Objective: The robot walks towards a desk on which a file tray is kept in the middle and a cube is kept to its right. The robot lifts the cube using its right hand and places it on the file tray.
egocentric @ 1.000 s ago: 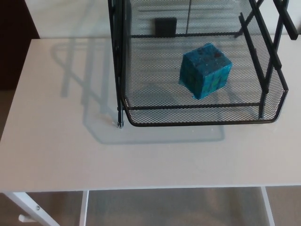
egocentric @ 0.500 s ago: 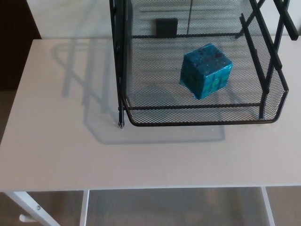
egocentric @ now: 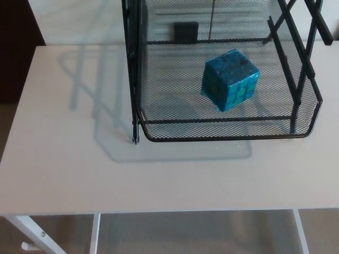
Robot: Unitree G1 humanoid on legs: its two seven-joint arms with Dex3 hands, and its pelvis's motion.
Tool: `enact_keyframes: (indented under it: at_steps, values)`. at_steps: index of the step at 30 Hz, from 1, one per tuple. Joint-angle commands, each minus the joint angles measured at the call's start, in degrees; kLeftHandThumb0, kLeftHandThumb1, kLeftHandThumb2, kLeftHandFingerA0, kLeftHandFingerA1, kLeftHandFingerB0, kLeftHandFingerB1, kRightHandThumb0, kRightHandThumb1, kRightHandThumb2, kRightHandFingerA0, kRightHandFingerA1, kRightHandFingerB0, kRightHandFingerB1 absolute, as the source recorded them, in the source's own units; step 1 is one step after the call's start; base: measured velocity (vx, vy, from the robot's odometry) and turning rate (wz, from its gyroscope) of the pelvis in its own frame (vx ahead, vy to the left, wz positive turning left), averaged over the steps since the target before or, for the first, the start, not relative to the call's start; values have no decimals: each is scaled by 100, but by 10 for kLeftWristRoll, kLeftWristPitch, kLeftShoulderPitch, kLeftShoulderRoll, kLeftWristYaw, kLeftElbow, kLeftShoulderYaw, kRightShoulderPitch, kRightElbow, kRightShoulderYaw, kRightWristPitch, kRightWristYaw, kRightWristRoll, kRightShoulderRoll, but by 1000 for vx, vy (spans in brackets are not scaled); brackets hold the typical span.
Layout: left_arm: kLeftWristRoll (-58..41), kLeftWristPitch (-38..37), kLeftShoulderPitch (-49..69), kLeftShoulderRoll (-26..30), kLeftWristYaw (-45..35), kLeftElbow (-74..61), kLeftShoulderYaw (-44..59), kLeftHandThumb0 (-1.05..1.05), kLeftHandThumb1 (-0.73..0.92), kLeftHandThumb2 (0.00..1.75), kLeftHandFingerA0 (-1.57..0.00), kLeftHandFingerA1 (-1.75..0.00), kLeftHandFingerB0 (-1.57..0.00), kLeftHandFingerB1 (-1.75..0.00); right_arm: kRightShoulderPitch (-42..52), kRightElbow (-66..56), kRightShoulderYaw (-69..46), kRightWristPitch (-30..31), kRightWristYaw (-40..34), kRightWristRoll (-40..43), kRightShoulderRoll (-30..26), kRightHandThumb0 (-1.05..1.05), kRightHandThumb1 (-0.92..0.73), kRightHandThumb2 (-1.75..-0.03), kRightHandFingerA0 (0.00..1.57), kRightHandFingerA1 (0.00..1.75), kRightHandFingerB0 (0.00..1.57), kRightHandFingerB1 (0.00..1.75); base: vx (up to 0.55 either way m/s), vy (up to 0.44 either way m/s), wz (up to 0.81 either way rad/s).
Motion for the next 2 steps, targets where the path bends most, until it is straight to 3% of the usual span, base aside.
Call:
enact_keyframes:
  at_steps: [1,2]
  values:
    - [25,-1,5,25,2,13,-15,-104,89,67,-33,-91,-15,-74,72,22,128,-31,-149,-55,44,-34,-50,-55,62,88,33,53,0,0,0]
    - [25,-1,5,25,2,13,-15,-104,89,67,-33,-91,-15,-74,72,22,128,-31,-149,-55,44,-34,-50,-55,62,88,33,53,0,0,0]
